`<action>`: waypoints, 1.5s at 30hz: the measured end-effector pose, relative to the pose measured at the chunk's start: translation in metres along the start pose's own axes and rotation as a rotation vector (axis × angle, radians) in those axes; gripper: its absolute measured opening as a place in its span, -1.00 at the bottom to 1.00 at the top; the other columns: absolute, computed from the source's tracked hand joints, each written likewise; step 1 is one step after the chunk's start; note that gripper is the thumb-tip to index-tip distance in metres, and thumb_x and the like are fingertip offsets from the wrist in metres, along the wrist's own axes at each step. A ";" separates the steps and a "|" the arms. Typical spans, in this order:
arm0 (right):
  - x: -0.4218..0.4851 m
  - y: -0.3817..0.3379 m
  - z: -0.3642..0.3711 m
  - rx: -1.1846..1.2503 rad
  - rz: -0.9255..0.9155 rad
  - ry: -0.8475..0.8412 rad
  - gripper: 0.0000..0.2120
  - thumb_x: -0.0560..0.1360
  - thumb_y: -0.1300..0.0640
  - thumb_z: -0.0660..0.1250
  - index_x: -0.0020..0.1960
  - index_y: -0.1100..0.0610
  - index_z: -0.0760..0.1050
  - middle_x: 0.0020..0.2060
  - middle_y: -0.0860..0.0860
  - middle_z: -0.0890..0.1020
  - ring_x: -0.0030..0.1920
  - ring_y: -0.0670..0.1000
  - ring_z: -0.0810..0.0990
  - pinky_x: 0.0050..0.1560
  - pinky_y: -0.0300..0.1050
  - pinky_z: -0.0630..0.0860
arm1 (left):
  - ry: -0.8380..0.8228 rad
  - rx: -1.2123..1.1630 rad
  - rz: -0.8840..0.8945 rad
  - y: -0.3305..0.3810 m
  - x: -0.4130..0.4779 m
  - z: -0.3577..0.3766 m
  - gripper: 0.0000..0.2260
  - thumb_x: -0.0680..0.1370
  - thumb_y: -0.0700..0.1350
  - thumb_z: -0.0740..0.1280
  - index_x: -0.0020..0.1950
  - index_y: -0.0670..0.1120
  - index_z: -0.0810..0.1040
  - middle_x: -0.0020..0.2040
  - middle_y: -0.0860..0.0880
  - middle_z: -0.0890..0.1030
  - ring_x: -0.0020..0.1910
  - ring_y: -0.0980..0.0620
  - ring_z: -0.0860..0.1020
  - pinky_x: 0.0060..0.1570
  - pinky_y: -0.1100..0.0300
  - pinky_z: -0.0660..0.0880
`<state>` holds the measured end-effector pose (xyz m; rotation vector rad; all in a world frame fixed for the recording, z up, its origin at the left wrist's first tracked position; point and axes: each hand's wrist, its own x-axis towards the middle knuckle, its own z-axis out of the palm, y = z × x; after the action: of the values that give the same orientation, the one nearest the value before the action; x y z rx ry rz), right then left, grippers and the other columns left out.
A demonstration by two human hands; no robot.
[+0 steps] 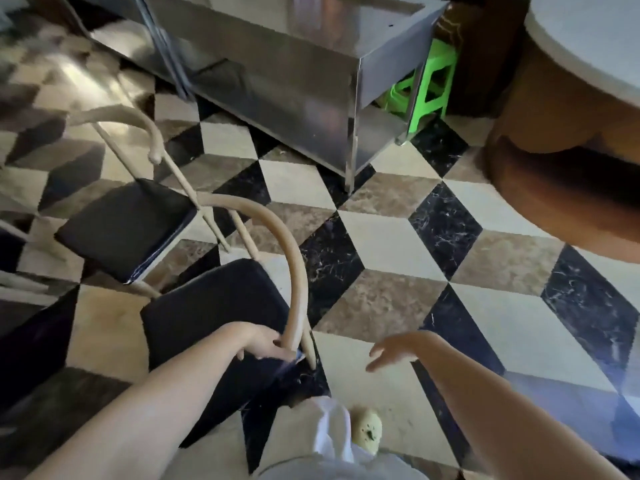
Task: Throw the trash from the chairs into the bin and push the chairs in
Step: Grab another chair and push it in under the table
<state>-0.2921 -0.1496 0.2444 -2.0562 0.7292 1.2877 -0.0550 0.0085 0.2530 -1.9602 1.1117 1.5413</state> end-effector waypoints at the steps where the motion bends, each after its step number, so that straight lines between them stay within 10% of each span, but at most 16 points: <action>1: 0.003 0.004 -0.016 -0.011 -0.004 0.016 -0.36 0.52 -0.28 0.19 0.49 0.02 0.24 0.50 0.03 0.26 0.49 0.08 0.22 0.43 0.00 0.16 | 0.046 -0.134 0.013 0.001 0.003 -0.007 -0.08 0.25 0.54 0.12 0.49 0.06 0.20 0.24 -0.04 0.50 0.12 0.01 0.51 0.12 -0.03 0.53; 10: 0.046 -0.022 -0.181 0.037 -0.347 0.274 -0.30 0.57 -0.15 0.20 0.56 0.06 -0.02 0.55 0.02 0.13 0.49 0.09 0.21 0.44 -0.03 0.23 | 0.690 -0.985 -0.038 0.061 0.062 -0.067 -0.35 0.55 0.20 0.23 0.48 -0.16 0.14 0.23 -0.12 0.52 0.15 -0.12 0.54 -0.07 0.14 0.43; 15: 0.087 -0.065 -0.255 -0.651 -0.597 0.473 -0.22 0.54 -0.09 0.27 0.57 0.08 -0.11 0.57 0.08 -0.05 0.55 0.11 -0.05 0.52 0.09 0.02 | 1.062 -0.940 -0.260 0.075 0.095 -0.062 -0.59 0.56 0.11 0.25 0.30 -0.11 0.36 -0.26 0.09 0.49 -0.37 0.08 0.50 -0.47 0.26 0.31; 23: 0.134 -0.123 -0.289 -1.221 -1.044 0.405 -0.41 0.57 -0.09 0.21 0.52 0.03 0.12 0.55 0.07 0.08 0.55 0.12 -0.06 0.51 0.14 -0.20 | 1.066 -1.008 -0.292 0.080 0.092 -0.059 -0.62 0.54 0.18 0.26 0.27 0.02 0.38 -0.08 0.10 0.60 -0.17 0.08 0.60 -0.25 0.33 0.43; 31: 0.169 -0.191 -0.309 -1.627 -1.220 0.063 -0.37 0.36 -0.44 0.22 0.08 0.08 0.56 0.00 0.01 0.64 0.05 0.08 0.57 0.20 -0.01 0.42 | 1.094 -0.951 -0.398 0.084 0.097 -0.052 -0.50 0.54 0.25 0.20 0.37 0.00 0.39 0.11 0.01 0.64 0.03 -0.02 0.61 0.05 0.12 0.49; 36: 0.190 -0.208 -0.309 -1.710 -1.262 -0.130 -0.38 0.32 -0.47 0.23 -0.07 0.10 0.54 -0.24 0.00 0.59 -0.24 0.07 0.56 -0.29 -0.06 0.45 | 1.062 -0.934 -0.447 0.086 0.100 -0.050 -0.52 0.53 0.25 0.19 0.35 0.01 0.39 0.16 0.03 0.61 0.06 -0.02 0.59 0.01 0.19 0.46; 45: 0.220 -0.226 -0.347 -1.620 -1.745 -0.131 -0.50 0.33 -0.43 0.15 -0.24 0.02 0.37 -0.41 -0.10 0.45 -0.42 -0.04 0.41 -0.40 -0.11 0.34 | 0.728 -1.093 -0.817 0.095 0.094 -0.067 -0.53 0.40 0.39 0.18 0.06 0.06 0.49 -0.02 0.05 0.64 -0.04 -0.03 0.60 -0.17 0.13 0.39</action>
<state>0.1572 -0.2812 0.2092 -2.0471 -2.3977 0.6060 -0.0818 -0.1282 0.1996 -3.1955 -0.6156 0.9785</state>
